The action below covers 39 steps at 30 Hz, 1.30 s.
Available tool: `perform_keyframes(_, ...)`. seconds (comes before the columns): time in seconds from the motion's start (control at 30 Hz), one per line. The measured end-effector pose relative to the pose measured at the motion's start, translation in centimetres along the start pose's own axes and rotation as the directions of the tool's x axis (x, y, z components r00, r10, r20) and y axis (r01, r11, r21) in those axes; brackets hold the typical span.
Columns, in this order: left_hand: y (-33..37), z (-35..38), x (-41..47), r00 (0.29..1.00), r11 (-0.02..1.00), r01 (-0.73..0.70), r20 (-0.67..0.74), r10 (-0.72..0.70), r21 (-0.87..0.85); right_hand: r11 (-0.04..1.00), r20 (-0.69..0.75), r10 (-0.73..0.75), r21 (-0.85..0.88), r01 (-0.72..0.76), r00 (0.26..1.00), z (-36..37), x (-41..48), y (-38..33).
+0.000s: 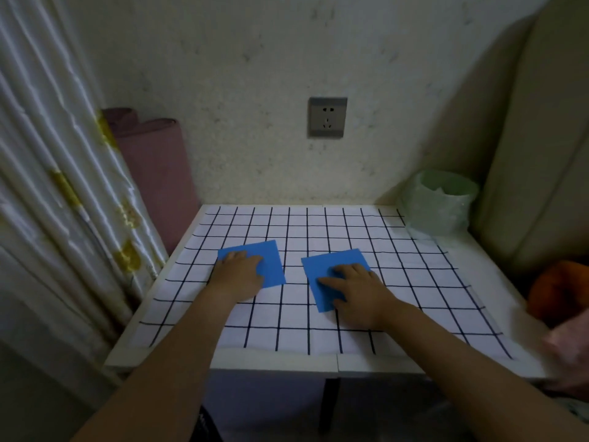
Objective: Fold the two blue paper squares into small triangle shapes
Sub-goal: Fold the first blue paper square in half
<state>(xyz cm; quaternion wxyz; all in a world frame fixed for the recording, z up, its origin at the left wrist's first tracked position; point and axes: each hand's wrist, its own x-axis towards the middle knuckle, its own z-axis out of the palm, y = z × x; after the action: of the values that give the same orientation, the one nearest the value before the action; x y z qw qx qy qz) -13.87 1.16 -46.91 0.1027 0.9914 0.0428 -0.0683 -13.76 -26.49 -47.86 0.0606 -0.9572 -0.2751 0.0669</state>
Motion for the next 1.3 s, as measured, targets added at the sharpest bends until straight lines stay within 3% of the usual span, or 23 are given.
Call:
perform_keyframes(0.07, 1.4, -0.3, -0.4, 0.989, 0.978, -0.122, -0.103, 0.106, -0.166, 0.999, 0.028, -0.029, 0.014, 0.029, 0.999, -0.4, -0.3, 0.1)
perform_keyframes(0.17, 3.8, 0.2, -1.5, 0.937, 0.870, -0.342, -0.197, 0.288, -0.355, 0.994, 0.051, -0.040, 0.105, 0.034, 0.998, -0.7, -0.7, 0.3)
perform_keyframes(0.37, 5.5, 2.4, -1.1, 0.880, 0.853, -0.467, -0.021, 0.475, -0.234, 0.973, 0.035, -0.036, 0.231, 0.027, 0.999, -0.7, -1.1, 1.0)
perform_keyframes(0.57, 5.6, 2.0, -1.2, 0.832, 0.818, -0.552, -0.036, 0.554, -0.162, 0.942, -0.029, 0.019, 0.337, -0.008, 0.999, -0.1, -1.8, 1.5)
perform_keyframes(0.73, 5.9, 1.7, -2.0, 0.820, 0.807, -0.567, -0.028, 0.571, -0.167, 0.955, -0.121, 0.050, 0.296, -0.012, 0.991, 0.3, -2.9, 0.9)
perform_keyframes(0.93, 6.8, 2.1, -1.4, 0.846, 0.804, -0.533, -0.149, 0.512, -0.266, 0.870, -0.171, 0.167, 0.488, -0.064, 0.971, -0.1, -3.3, 2.3)
perform_keyframes(1.07, 6.7, 1.9, -0.2, 0.864, 0.811, -0.504, -0.162, 0.477, -0.297, 0.879, -0.118, 0.126, 0.474, -0.055, 0.985, -1.4, -2.0, 3.8)
perform_keyframes(1.3, 5.9, 2.6, 1.1, 0.911, 0.833, -0.413, -0.168, 0.377, -0.367, 0.923, -0.157, 0.083, 0.384, -0.016, 0.984, -1.6, 1.0, 4.9)
